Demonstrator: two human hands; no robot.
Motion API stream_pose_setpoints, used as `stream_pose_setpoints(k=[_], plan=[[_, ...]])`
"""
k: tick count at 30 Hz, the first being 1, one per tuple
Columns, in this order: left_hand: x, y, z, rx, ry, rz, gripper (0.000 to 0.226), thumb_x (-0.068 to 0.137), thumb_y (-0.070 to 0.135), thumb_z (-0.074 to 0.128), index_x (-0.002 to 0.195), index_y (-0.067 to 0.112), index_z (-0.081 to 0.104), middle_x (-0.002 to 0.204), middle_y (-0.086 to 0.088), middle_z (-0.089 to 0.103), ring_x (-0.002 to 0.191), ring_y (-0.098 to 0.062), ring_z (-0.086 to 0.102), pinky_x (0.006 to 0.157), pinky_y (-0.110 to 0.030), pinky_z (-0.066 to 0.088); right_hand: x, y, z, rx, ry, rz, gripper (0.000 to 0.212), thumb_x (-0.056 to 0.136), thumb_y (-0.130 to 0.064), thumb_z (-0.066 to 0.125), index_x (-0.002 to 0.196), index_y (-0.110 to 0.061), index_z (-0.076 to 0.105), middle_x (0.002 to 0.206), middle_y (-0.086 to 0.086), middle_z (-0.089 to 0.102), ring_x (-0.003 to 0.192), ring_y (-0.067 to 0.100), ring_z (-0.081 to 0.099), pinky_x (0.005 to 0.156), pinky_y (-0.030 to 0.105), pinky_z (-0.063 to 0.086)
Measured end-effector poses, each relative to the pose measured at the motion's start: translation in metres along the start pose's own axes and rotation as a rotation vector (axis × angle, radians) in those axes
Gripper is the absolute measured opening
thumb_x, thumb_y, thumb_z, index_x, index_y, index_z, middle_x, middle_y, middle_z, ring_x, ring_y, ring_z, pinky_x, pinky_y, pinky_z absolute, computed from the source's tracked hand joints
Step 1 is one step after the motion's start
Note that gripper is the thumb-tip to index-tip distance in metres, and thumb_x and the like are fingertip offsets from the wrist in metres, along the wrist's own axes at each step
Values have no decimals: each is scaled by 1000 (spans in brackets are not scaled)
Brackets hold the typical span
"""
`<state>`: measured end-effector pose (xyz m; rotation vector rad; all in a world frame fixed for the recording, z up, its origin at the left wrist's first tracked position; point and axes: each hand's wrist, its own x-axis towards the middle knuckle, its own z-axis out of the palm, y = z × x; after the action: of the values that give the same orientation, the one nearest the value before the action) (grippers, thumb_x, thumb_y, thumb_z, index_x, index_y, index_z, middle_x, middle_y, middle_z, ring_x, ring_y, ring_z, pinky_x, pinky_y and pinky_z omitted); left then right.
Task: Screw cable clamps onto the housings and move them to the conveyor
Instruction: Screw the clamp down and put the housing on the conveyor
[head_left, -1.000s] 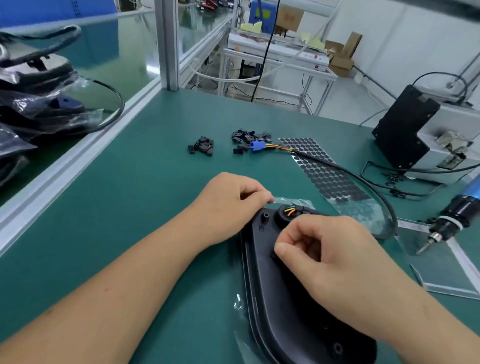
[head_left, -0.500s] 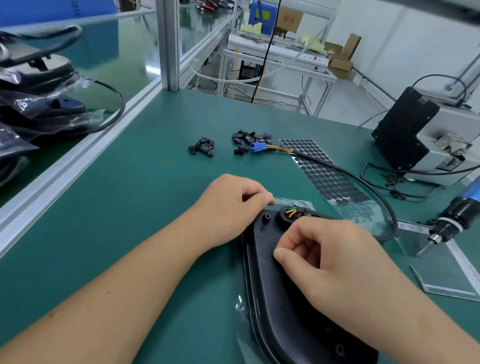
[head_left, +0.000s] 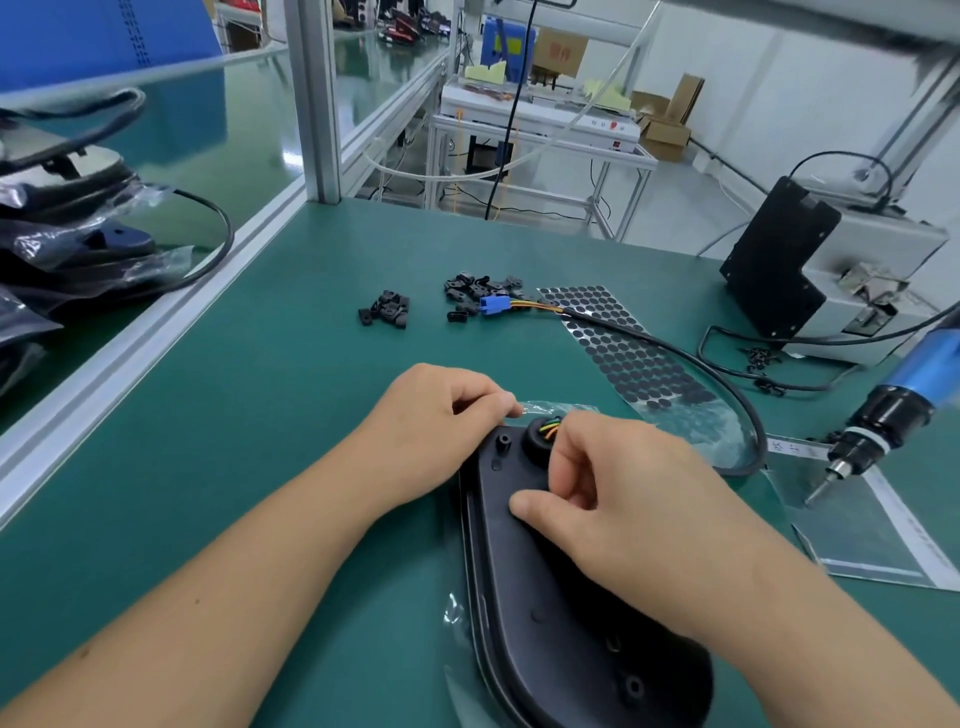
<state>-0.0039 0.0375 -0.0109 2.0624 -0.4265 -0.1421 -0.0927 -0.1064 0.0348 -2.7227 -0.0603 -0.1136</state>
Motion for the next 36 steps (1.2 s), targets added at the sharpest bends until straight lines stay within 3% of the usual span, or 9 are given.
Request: stream_pose_setpoints(k=[4, 7, 12, 17, 21, 25, 28, 32, 36], plan=[[0, -1, -1, -14, -1, -8, 20, 93, 33, 58, 87, 27, 76, 86, -2, 74, 87, -18, 66, 82, -29, 50, -6, 9, 1, 124, 6, -25, 25, 72, -53, 64, 76, -31, 53, 67, -16, 61, 65, 2, 54, 58, 17, 39], [0, -2, -1, -43, -2, -37, 19, 91, 35, 60, 86, 27, 76, 85, 2, 74, 87, -17, 67, 81, -26, 51, 19, 49, -18, 237, 252, 83, 14, 77, -44, 61, 71, -32, 64, 64, -17, 64, 62, 0, 57, 58, 15, 38], [1, 0, 1, -21, 25, -67, 18, 90, 37, 61, 85, 29, 76, 83, 9, 74, 83, -11, 66, 73, -19, 51, 87, 127, -29, -352, 196, 427, 10, 92, -18, 54, 95, -12, 61, 103, 9, 64, 87, 30, 55, 69, 32, 42], [-3, 0, 1, -19, 45, -68, 17, 90, 37, 62, 84, 31, 76, 81, 20, 72, 82, -1, 65, 69, -7, 46, 98, 145, -24, -375, 166, 527, 16, 80, -3, 55, 67, -9, 47, 68, 6, 48, 69, 28, 48, 62, 30, 37], [-3, 8, -1, -95, 131, -60, 17, 91, 31, 61, 83, 29, 76, 83, 17, 74, 83, -2, 68, 72, -13, 47, 86, 141, -47, -156, 330, 371, 13, 85, -8, 56, 85, -8, 68, 86, 11, 67, 80, 33, 58, 67, 33, 44], [-6, 41, -7, -272, 219, -66, 33, 91, 48, 52, 87, 27, 76, 88, 15, 75, 80, -1, 68, 67, -20, 44, 47, 92, -74, -15, 531, -22, 11, 83, -24, 64, 91, -30, 69, 80, -18, 59, 67, 1, 52, 62, 20, 36], [-12, 70, -9, -477, 174, -153, 43, 83, 60, 52, 88, 22, 71, 90, 4, 77, 74, -9, 70, 61, -25, 43, 7, 51, -73, -41, 428, -231, 6, 76, -31, 68, 82, -34, 68, 76, -13, 60, 65, 2, 54, 63, 26, 45], [-29, 78, -3, -567, 190, -151, 19, 79, 18, 73, 97, 17, 68, 80, -8, 74, 63, -16, 61, 52, -20, 42, -33, 20, -48, -68, 259, -393, 12, 71, -37, 64, 81, -31, 65, 74, -10, 57, 67, 15, 60, 60, 38, 52], [-53, 59, 1, -422, 182, -138, 30, 82, -3, 65, 101, 21, 67, 72, -20, 69, 58, -19, 52, 44, -17, 37, -42, 22, -34, 193, 2, -347, 20, 76, -43, 64, 95, -37, 67, 76, -23, 59, 72, -3, 55, 68, 10, 41]])
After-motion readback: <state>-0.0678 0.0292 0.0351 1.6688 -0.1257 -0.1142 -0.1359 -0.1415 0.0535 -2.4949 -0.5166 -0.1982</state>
